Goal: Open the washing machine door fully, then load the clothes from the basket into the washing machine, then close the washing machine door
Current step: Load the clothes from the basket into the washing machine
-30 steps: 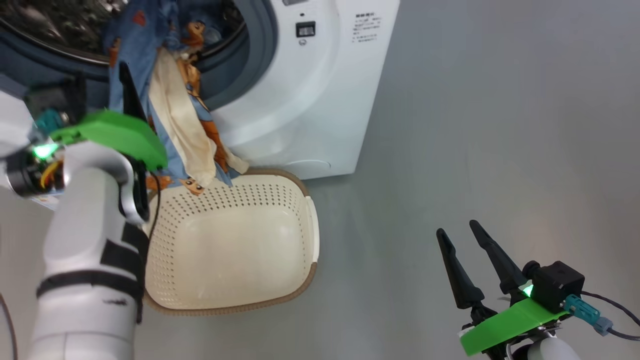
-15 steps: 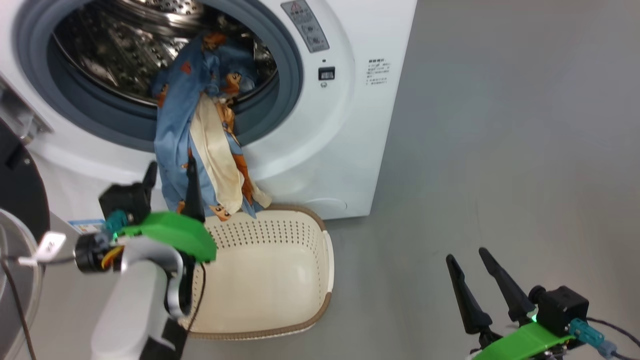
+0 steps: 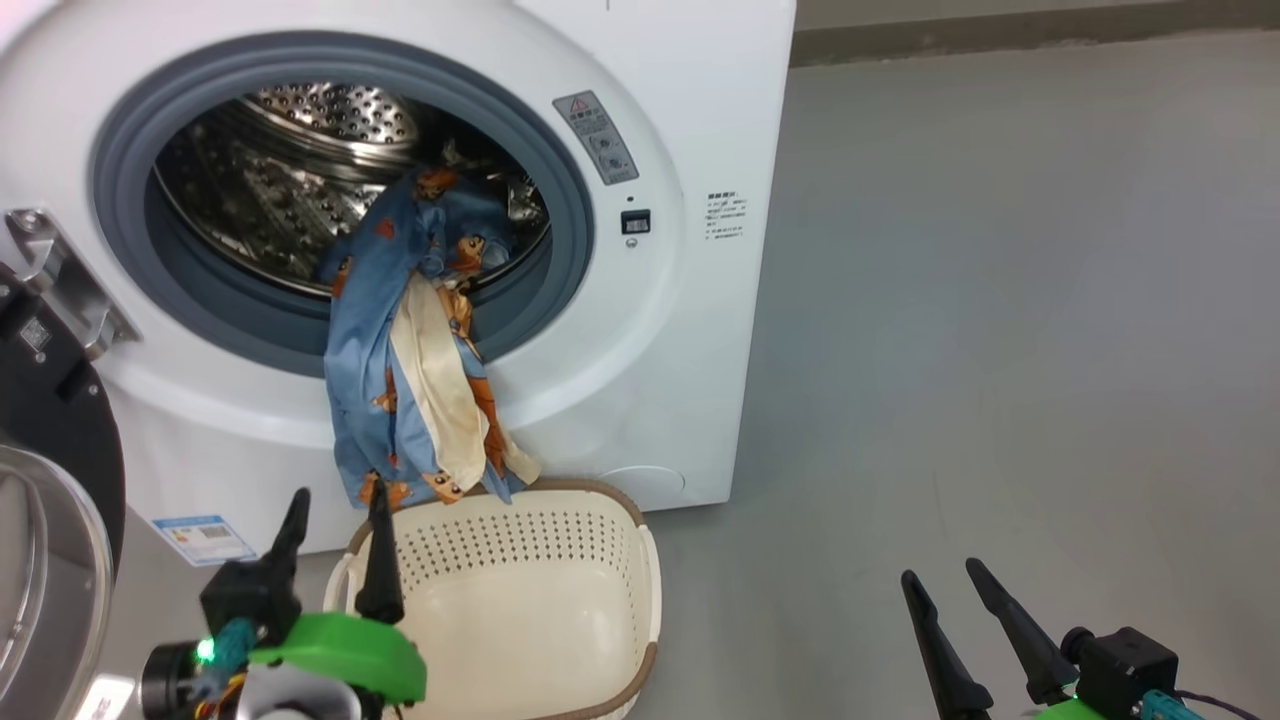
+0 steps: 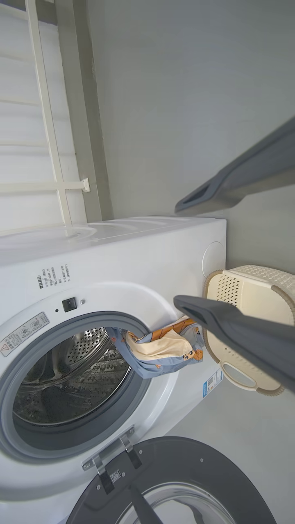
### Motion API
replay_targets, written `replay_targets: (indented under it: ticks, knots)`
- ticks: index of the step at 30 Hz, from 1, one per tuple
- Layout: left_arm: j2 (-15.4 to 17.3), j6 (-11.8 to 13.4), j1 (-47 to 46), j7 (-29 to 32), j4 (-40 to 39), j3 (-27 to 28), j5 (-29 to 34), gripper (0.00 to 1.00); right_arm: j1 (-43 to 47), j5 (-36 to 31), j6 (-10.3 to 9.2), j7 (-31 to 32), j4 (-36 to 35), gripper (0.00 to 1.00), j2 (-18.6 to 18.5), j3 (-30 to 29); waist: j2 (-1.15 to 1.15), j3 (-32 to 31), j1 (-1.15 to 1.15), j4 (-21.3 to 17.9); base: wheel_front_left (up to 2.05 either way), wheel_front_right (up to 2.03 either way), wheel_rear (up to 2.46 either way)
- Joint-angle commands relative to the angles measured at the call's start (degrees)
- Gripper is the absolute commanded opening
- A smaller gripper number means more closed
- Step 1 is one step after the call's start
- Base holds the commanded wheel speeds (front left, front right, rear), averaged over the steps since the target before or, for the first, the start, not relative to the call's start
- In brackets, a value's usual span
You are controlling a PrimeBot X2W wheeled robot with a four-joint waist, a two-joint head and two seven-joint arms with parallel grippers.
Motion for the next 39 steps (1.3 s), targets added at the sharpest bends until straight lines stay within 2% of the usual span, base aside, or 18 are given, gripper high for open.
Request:
replay_targets:
  ticks: [1,8,17,21,33,39]
  knots:
    - [1.46,0.38,-0.08,-0.37,-2.35,2.24,0.79,1.00,-0.55,-0.56,0.09,-0.28,-1.26,1.00,-0.71,0.85,0.00,-0.71,0.00,-0.51,0.00,0.00,0.00]
    - [1.46,-0.44,6.87,-0.37,-9.76,4.05,1.46,1.00,0.45,-0.73,0.09,-0.28,-1.26,1.00,-1.13,0.41,0.00,-2.17,0.00,-1.11,0.00,0.00,0.00]
    - [1.46,-0.57,10.61,-0.37,-12.97,4.77,0.59,1.00,1.09,-0.80,0.09,-0.28,-1.26,1.00,-1.33,0.43,0.00,-2.96,0.00,-1.16,0.00,0.00,0.00]
    - [1.46,-1.93,10.19,-0.37,-10.81,3.18,0.85,1.00,0.98,-0.85,0.09,-0.28,-1.32,1.00,-1.32,1.04,0.00,-2.60,0.00,-0.94,0.00,0.00,0.00]
    - [1.46,-2.89,7.04,-0.37,-8.12,3.87,1.40,1.00,0.68,-0.77,0.09,-0.28,-1.62,1.00,-1.00,1.30,0.00,0.04,0.00,-1.69,0.00,0.00,0.00]
    - [1.46,-3.38,2.10,-0.37,-1.64,4.25,0.08,1.00,-0.31,-0.84,0.09,-0.28,-2.00,1.00,-0.76,1.16,0.00,2.57,0.00,-1.71,0.00,0.00,0.00]
